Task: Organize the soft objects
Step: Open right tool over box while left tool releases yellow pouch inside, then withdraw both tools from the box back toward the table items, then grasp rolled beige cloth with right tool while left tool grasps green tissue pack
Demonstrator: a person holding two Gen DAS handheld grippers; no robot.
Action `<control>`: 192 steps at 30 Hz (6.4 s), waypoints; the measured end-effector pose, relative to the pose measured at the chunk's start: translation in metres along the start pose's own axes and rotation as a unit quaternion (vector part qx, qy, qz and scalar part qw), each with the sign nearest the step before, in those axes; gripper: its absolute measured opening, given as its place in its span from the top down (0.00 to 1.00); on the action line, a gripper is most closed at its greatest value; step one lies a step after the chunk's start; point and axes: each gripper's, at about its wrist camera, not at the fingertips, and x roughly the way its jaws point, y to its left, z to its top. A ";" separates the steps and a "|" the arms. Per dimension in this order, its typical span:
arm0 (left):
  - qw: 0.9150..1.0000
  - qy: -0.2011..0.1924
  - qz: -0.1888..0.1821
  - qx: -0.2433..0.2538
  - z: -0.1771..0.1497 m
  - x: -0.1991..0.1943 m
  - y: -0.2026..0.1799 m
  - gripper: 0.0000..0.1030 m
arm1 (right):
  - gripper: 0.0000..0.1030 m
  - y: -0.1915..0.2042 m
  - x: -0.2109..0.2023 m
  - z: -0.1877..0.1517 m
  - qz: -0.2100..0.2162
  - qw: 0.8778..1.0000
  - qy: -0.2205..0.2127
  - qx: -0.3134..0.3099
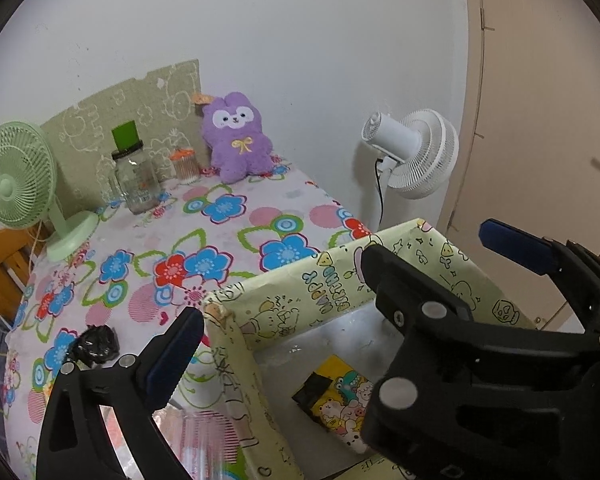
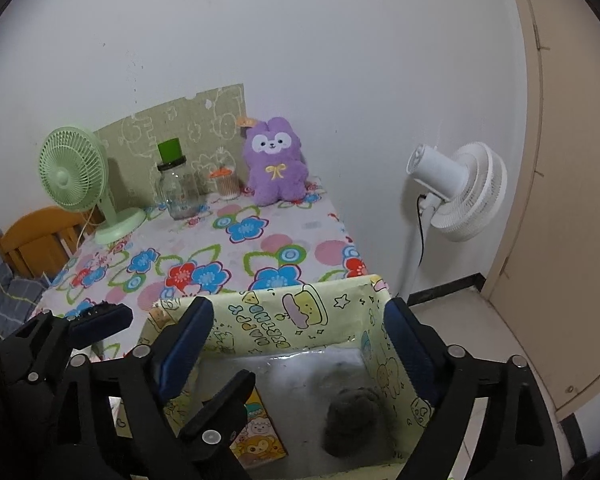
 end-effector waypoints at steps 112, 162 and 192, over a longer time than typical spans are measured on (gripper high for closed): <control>0.986 0.036 0.112 -0.115 -0.134 -0.033 0.215 0.03 | 0.11 0.219 0.033 -0.089 0.074 0.992 0.092 -0.038; 0.989 0.040 0.102 -0.100 -0.114 0.000 0.214 0.15 | 0.12 0.218 0.073 -0.075 0.080 0.990 0.114 -0.025; 0.989 0.060 0.102 -0.094 -0.148 -0.015 0.188 0.15 | 0.60 0.220 0.075 -0.110 0.061 0.981 0.178 -0.045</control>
